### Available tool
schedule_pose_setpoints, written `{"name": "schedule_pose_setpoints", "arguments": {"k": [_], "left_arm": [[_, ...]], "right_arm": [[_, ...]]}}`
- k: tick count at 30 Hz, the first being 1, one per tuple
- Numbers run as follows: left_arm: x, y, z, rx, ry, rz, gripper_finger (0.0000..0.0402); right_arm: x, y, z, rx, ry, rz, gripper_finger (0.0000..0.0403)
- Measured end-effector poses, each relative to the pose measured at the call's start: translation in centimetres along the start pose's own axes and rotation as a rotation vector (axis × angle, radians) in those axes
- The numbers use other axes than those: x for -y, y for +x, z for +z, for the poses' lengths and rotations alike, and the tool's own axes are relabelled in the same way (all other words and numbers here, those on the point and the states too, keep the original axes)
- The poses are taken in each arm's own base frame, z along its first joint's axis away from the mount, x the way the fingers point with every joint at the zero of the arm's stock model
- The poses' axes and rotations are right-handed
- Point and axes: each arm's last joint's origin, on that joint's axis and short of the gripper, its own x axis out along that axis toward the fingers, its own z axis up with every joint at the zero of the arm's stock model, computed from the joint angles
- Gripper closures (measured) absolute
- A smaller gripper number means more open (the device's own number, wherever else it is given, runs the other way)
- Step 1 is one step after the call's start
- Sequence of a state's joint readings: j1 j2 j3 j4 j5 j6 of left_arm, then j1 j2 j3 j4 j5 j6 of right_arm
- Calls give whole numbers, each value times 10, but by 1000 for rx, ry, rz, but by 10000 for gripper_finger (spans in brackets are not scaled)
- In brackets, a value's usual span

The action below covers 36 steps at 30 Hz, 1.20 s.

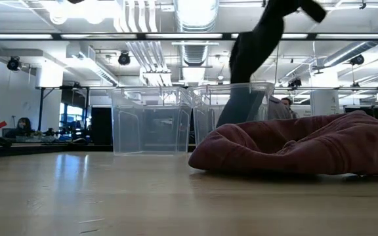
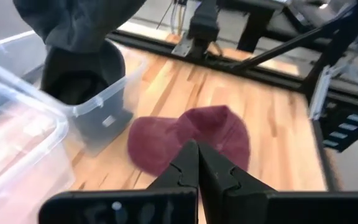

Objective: Pick and place caps into container
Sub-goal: Put the black cap into the right transparent container

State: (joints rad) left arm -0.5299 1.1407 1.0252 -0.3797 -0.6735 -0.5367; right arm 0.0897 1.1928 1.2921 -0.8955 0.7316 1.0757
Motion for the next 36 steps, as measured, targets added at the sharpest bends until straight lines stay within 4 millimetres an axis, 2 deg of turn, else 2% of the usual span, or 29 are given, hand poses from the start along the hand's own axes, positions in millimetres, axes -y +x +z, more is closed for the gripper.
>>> {"name": "schedule_pose_setpoints", "arguments": {"k": [3, 6, 9, 13, 16, 19, 23, 29, 33, 36], "left_arm": [[-2, 4, -4, -33, 3, 30, 401], [-3, 6, -6, -47, -1, 41, 401], [-3, 6, -7, -50, -2, 42, 401], [-3, 7, -7, -49, 3, 47, 401], [-4, 7, -7, -50, 11, 52, 401], [-4, 7, -7, -53, 14, 54, 401], [-4, 7, -7, -59, 8, 53, 401], [-5, 7, -9, -74, -15, 55, 401], [-6, 7, -10, -87, -24, 65, 401], [-6, 7, -10, -87, -18, 64, 401]], "right_arm": [[-10, 10, 6, 38, -17, 44, 390], [-18, 7, 20, 189, -29, 29, 390], [-21, 6, 30, 237, -54, -4, 390], [-25, 20, 34, 109, -90, 68, 390], [-26, 42, 23, -38, -87, 82, 390], [-24, 63, 10, -155, -79, 9, 390], [-21, 85, 1, -219, -46, -87, 390], [-20, 79, 5, -218, 51, -110, 390], [-12, 73, 2, -398, 82, -143, 390], [-12, 71, 0, -464, 89, -121, 390]]}}
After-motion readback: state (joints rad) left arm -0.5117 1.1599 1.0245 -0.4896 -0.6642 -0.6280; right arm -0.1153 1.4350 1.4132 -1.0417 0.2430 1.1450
